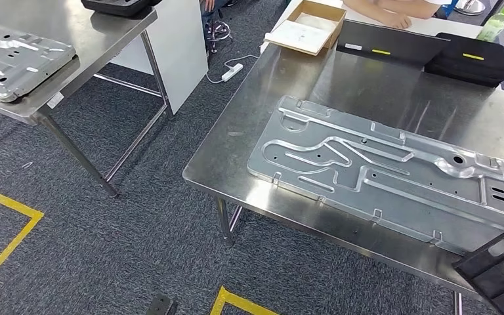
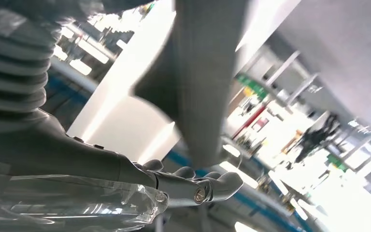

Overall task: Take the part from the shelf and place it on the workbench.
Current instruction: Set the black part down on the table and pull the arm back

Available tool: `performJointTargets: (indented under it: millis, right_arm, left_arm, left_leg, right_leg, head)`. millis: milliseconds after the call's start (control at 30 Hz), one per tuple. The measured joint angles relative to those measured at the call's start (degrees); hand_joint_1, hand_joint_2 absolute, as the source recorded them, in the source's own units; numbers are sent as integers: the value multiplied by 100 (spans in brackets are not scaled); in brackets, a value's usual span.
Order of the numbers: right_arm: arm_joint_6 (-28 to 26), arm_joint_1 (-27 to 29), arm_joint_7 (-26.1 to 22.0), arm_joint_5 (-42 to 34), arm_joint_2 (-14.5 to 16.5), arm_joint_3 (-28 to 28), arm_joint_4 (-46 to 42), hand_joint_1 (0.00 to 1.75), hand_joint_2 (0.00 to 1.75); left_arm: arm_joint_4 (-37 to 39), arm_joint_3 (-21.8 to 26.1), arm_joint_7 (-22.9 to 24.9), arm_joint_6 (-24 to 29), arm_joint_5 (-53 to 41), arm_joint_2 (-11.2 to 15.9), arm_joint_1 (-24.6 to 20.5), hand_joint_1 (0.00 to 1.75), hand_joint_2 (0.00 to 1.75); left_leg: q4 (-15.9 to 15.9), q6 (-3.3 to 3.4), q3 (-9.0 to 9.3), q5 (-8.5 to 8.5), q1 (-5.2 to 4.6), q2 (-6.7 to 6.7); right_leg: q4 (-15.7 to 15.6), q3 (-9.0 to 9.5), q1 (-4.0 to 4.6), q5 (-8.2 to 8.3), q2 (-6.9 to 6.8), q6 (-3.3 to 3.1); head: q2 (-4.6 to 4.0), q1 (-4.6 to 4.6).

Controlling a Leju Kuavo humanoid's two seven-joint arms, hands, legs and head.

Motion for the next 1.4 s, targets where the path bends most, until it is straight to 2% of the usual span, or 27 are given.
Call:
performJointTargets:
  millis: [33,67,100,167,233,300,367,400,467,500,533,567,600,667,733,833,867,900,967,1000,1033,1067,1167,1200,1267,1333,1400]
  right_arm:
    - [-56,-38,16,20,-27,112,0,0,175]
    - [-136,-62,48,31,-56,211,-2,0,175]
    - [-253,-82,104,37,-88,297,-4,0,175]
    - [-565,-119,267,39,-158,419,-9,0,87]
    - [-667,-147,353,31,-218,517,-7,0,0]
    - [-670,-137,433,-14,-267,588,2,0,0]
    - [-994,-86,659,-123,-313,608,-13,0,0]
    - [-1136,-63,731,-210,-326,607,-23,0,0]
    - [-1075,-12,630,-463,-341,603,-7,0,0]
    - [-952,26,526,-578,-340,599,10,0,0]
    - [-843,68,446,-667,-335,596,26,0,0]
    - [-792,103,414,-712,-329,593,38,0,0]
    - [-807,126,432,-729,-323,591,42,0,0]
    - [-1190,207,612,-729,-337,569,21,0,0]
    - [-1782,345,813,-722,-387,527,-21,0,0]
    - [-2102,539,868,-743,-478,461,-66,0,0]
    - [-2128,579,849,-789,-507,434,-74,0,0]
    - [-2165,610,809,-878,-529,390,-78,0,0]
    - [-2396,751,687,-1207,-537,235,-79,0,0]
    - [-2627,886,593,-1447,-531,114,-84,0,0]
    - [-2923,1059,470,-1719,-521,-32,-102,0,0]
    - [-3237,1248,314,-2013,-507,-205,-135,0,44]
    - [-4081,1785,-295,-2967,-430,-937,-365,0,175]
    - [-4277,1968,-522,-3298,-388,-1238,-496,0,175]
    - [-4449,2335,-945,-3933,-283,-1841,-842,0,175]
    - [-4358,2689,-1257,-4536,-158,-2424,-1305,0,87]
    - [-4123,3058,-1471,-5087,9,-3009,-1890,0,0]
  left_arm:
    - [1,1,1,1,-1,-7,12,0,0]
    - [1,1,2,2,-1,-15,23,0,0]
    - [1,2,3,7,-2,-22,34,0,0]
    - [1,5,6,25,-3,-31,44,0,0]
    - [1,15,7,42,-7,-31,53,0,0]
    - [1,27,7,49,-14,-30,70,0,0]
    - [1,35,9,68,-31,-27,82,0,0]
    - [1,38,10,78,-42,-27,83,0,0]
    - [1,45,13,81,-60,-27,88,0,0]
    - [1,50,13,72,-61,-27,92,0,0]
    - [1,60,13,59,-61,-27,96,0,0]
    - [1,72,13,47,-61,-26,99,0,0]
    - [1,86,13,39,-61,-25,99,0,0]
    - [1,116,13,55,-63,-14,95,0,0]
    - [1,131,14,89,-67,-4,92,0,0]
    - [1,136,15,112,-70,-13,100,0,0]
    - [1,138,15,115,-70,-16,102,0,0]
    - [1,139,16,117,-71,-20,101,0,0]
    - [1,142,20,110,-74,-22,98,0,0]
    - [1,143,26,107,-78,-22,98,0,0]
    - [1,144,34,104,-84,-22,99,0,0]
    - [1,145,43,105,-93,-24,103,0,0]
    - [1,156,78,109,-116,-30,102,0,0]
    - [1,165,90,111,-121,-30,94,0,0]
    - [1,187,107,110,-122,-30,76,0,0]
    - [1,222,115,99,-109,-30,67,0,0]
    - [1,274,151,82,-74,-31,58,0,0]
  left_leg:
    - [15,-9,4,-11,14,0]
    - [40,-26,7,-30,31,-1]
    - [79,-52,7,-60,47,-2]
    - [185,-121,-20,-129,48,-12]
    - [252,-171,-46,-166,30,-19]
    - [271,-197,-55,-184,25,-19]
    - [476,-248,-134,-336,34,-24]
    - [744,-276,-249,-495,44,-27]
    - [1521,-309,-602,-848,63,-28]
    - [1826,-308,-751,-940,67,-29]
    - [1942,-295,-815,-926,64,-30]
    - [1820,-267,-767,-804,57,-32]
    - [1488,-219,-612,-605,45,-35]
    - [676,-74,-224,-280,6,-42]
    - [285,13,-30,-198,-23,-42]
    - [115,9,38,-123,-7,-36]
    - [33,10,69,-77,6,-33]
    - [-37,8,98,-35,19,-29]
    - [-71,15,109,-12,18,-26]
    - [-65,14,108,-15,18,-24]
    - [-52,11,107,-23,19,-23]
    - [-32,4,106,-37,20,-25]
    - [98,-59,81,-119,15,-37]
    - [137,-91,61,-145,8,-46]
    - [175,-138,33,-170,-5,-57]
    - [203,-186,16,-200,-2,-65]
    - [487,-259,-111,-402,13,-68]
  right_leg:
    - [47,-25,-16,57,-4,25]
    - [-138,59,-38,220,-12,50]
    - [-502,232,-64,441,-24,79]
    - [-1160,551,-76,686,-34,104]
    - [-1355,635,-48,684,-19,50]
    - [-1357,626,-53,693,-4,-33]
    - [-1364,633,-75,701,0,-107]
    - [-1368,637,-77,702,0,-136]
    - [-1367,639,-58,700,0,-167]
    - [-1365,639,-44,699,2,-170]
    - [-1364,639,-29,698,5,-173]
    - [-1362,641,-14,697,11,-174]
    - [-1362,646,0,696,19,-175]
    - [-1372,657,20,698,27,-168]
    - [-1403,664,11,714,20,-127]
    - [-1447,681,-4,723,1,-38]
    - [-1372,649,-6,661,-3,-22]
    - [-1193,565,-6,541,-4,-8]
    - [-571,270,-12,219,-4,24]
    - [-283,127,-18,116,-4,49]
    - [-139,52,-31,111,-8,72]
    - [-197,78,-47,212,-13,92]
    - [-1155,555,-71,687,-35,108]
    - [-1367,661,-57,744,-36,81]
    - [-1444,690,-14,737,-24,4]
    - [-1444,683,-39,744,-20,-68]
    - [-1460,687,-67,755,-38,-139]
  head:
    - [0,-1]
    - [0,-1]
    - [1,-1]
    - [1,-1]
    - [0,-6]
    - [0,-11]
    - [-1,-16]
    - [0,-20]
    - [-1,-23]
    - [-1,-23]
    - [-1,-23]
    - [-1,-23]
    - [-1,-23]
    - [-1,-22]
    - [0,-22]
    - [-1,-19]
    - [-1,-17]
    - [-1,-14]
    - [-1,-13]
    - [-1,-13]
    - [-1,-14]
    - [0,-14]
    - [-1,-14]
    - [-1,-14]
    - [0,-16]
    - [-1,-20]
    - [0,-24]
